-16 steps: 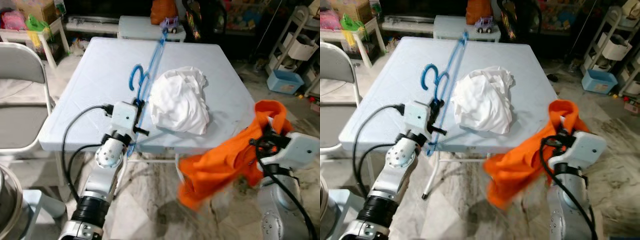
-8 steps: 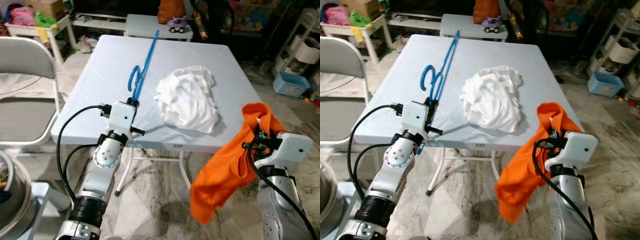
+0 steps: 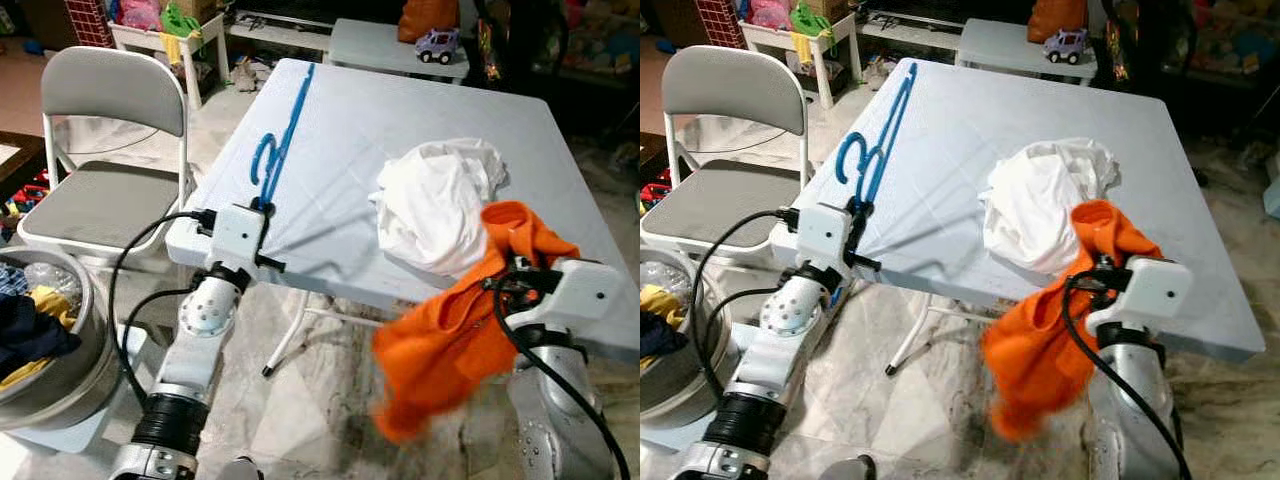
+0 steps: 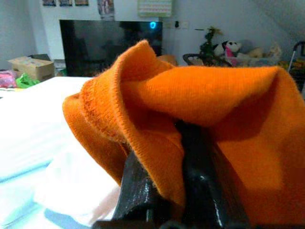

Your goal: Hang hanger

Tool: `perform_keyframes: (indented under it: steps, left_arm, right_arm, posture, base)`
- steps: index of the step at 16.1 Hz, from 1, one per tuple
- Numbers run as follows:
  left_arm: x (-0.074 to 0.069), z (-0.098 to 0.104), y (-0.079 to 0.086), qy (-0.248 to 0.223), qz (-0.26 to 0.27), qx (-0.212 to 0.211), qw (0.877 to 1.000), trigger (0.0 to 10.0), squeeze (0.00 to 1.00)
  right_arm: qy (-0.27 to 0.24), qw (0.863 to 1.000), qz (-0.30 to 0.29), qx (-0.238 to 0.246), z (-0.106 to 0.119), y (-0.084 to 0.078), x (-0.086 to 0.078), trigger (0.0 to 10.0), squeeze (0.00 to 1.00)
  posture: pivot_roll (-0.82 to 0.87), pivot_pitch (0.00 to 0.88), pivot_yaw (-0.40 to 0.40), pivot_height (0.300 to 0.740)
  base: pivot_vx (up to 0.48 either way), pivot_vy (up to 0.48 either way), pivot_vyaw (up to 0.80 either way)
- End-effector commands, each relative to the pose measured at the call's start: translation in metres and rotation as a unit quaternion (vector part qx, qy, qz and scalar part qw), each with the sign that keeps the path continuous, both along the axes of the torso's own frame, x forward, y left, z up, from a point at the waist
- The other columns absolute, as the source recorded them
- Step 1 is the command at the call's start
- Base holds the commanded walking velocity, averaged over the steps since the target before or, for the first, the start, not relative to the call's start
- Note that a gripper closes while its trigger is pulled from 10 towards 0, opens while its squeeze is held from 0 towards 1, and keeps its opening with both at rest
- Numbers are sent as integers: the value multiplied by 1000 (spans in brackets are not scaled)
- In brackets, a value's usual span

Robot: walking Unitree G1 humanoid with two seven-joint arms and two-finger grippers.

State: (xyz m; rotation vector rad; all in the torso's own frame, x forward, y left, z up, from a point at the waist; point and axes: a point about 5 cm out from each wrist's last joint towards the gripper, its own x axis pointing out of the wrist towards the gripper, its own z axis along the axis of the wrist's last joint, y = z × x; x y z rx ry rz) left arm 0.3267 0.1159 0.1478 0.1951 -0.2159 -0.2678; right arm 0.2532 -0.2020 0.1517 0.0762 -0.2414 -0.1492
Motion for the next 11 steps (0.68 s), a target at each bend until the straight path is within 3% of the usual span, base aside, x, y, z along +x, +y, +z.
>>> perform_keyframes:
  steps: [1, 9, 11]
  left_arm:
    - [-1, -5, -7, 14, -18, 5, 1000, 10000, 0]
    - [-3, -3, -10, 9, -21, 4, 1000, 10000, 0]
    - [-5, -4, -12, 11, -23, 6, 1000, 10000, 0]
  right_arm:
    - [-19, 1000, -7, -3, 8, -4, -1, 0, 0]
    - [-30, 999, 27, -29, 22, -9, 6, 0, 0]
    - [-35, 996, 77, -33, 36, -10, 24, 0, 0]
  posture:
    - [217, 86, -116, 740]
    - [215, 97, -129, 740]
    - [221, 103, -132, 740]
  base:
    - [0, 0, 0]
    - [148, 0, 0]
    - [0, 0, 0]
